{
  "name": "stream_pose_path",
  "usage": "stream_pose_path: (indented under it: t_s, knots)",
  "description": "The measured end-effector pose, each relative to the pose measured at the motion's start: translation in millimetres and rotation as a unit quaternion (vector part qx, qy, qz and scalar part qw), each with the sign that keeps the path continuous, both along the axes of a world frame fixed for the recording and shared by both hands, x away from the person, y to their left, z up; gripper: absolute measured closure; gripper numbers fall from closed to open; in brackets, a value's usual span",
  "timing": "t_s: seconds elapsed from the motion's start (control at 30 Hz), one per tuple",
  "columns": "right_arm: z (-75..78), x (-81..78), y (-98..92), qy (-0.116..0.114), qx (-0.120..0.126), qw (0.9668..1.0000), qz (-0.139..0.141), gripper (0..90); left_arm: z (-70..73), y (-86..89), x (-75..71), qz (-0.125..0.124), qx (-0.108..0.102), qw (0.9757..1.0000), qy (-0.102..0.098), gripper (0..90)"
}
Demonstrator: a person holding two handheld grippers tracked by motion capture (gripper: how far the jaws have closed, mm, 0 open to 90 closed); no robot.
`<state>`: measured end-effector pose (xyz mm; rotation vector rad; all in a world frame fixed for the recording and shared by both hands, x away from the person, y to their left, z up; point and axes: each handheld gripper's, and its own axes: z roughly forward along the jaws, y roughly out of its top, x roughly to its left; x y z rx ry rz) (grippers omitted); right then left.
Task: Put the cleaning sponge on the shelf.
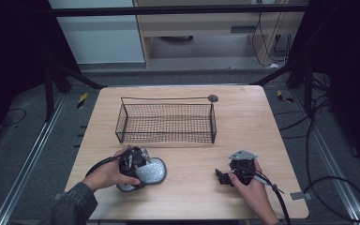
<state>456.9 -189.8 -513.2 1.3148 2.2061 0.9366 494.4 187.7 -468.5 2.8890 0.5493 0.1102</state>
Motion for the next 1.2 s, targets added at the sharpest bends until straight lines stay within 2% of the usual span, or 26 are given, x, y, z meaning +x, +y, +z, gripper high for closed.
stream_pose_path:
  t_s: [0.8,1.0,1.2]
  knots:
    - [-0.1,0.0,0.2,-0.001,0.000,1.0000,0.003,0.4,-9.2,-3.8,6.1,-0.006,0.001,0.9999,0.015,1.9]
    - [0.0,0.0,0.2,-0.001,0.000,1.0000,0.003,0.4,-7.7,-3.4,6.3,-0.005,0.004,0.9999,0.011,6.0]
    - [-0.1,0.0,0.2,-0.001,0.000,1.0000,0.003,0.4,-3.5,-0.1,4.8,-0.004,0.013,0.9999,-0.005,11.2]
